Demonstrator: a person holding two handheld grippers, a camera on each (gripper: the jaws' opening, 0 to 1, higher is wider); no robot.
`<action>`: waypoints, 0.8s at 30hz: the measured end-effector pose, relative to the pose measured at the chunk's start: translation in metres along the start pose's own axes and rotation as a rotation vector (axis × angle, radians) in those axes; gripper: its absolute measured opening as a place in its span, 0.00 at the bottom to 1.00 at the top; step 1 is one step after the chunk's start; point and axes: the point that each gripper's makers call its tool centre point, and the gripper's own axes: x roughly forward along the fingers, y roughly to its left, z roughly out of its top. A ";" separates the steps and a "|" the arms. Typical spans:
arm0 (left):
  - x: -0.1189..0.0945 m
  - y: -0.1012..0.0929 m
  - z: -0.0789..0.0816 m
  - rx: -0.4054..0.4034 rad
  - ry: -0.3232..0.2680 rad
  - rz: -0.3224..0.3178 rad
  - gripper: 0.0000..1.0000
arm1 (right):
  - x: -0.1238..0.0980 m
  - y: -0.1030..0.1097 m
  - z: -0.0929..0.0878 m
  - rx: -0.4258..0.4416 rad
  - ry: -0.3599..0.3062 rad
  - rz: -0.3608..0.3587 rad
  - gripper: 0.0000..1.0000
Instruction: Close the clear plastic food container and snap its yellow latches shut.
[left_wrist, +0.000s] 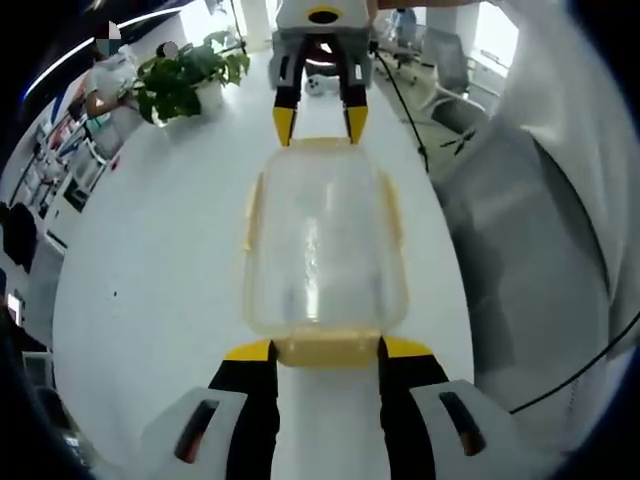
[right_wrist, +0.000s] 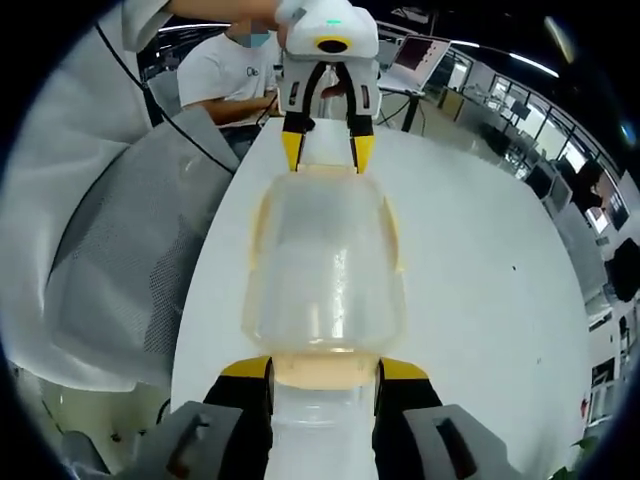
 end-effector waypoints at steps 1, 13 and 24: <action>0.001 0.000 0.001 0.000 -0.001 0.001 0.36 | -0.001 0.000 -0.001 0.001 -0.001 0.000 0.36; 0.019 -0.001 0.017 -0.002 -0.002 0.018 0.36 | -0.004 -0.002 -0.025 -0.013 0.026 0.004 0.36; 0.034 0.001 0.029 0.002 -0.002 0.009 0.36 | -0.005 0.000 -0.045 0.005 0.042 -0.001 0.36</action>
